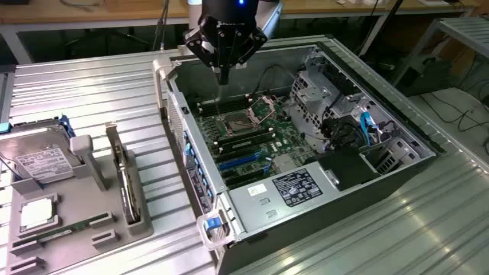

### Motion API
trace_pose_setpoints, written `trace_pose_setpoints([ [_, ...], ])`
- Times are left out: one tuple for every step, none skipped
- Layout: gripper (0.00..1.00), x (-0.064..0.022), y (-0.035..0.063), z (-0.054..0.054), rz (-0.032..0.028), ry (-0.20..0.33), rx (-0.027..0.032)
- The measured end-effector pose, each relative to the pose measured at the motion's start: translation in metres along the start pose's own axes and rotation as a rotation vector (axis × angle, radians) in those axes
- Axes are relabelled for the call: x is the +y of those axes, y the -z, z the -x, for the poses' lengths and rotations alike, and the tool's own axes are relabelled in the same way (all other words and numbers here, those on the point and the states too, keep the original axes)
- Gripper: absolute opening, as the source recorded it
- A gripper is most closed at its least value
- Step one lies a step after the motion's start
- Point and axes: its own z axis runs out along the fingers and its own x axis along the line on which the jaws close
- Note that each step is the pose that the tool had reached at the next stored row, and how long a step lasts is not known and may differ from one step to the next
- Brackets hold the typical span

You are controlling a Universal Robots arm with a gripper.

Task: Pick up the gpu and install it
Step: 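Reach for the gpu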

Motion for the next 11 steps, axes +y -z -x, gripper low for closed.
trace_pose_setpoints([
  [0.11,-0.0002,0.0001,-0.002,0.0001,0.0,0.0],
  [0.11,-0.0004,0.0001,-0.005,0.0002,0.0,0.0],
  [0.11,-0.0006,0.0002,-0.007,0.0001,0.0,0.0],
  [0.11,-0.0007,0.0002,-0.008,0.0001,0.0,0.0],
  [0.11,-0.0007,0.0002,-0.009,0.0001,0.0,0.0],
  [0.11,-0.0008,0.0003,-0.011,0.0001,0.0,0.0],
  [0.11,-0.0009,0.0003,-0.012,0.0001,0.0,0.0],
  [0.11,-0.001,0.0003,-0.013,0.0001,0.0,0.0],
  [0.11,-0.001,0.0003,-0.013,0.0001,0.0,0.0],
  [0.11,-0.0011,0.0004,-0.015,0.0001,0.0,-0.0001],
  [0.11,-0.0012,0.0004,-0.016,0.0002,0.0,0.0],
])
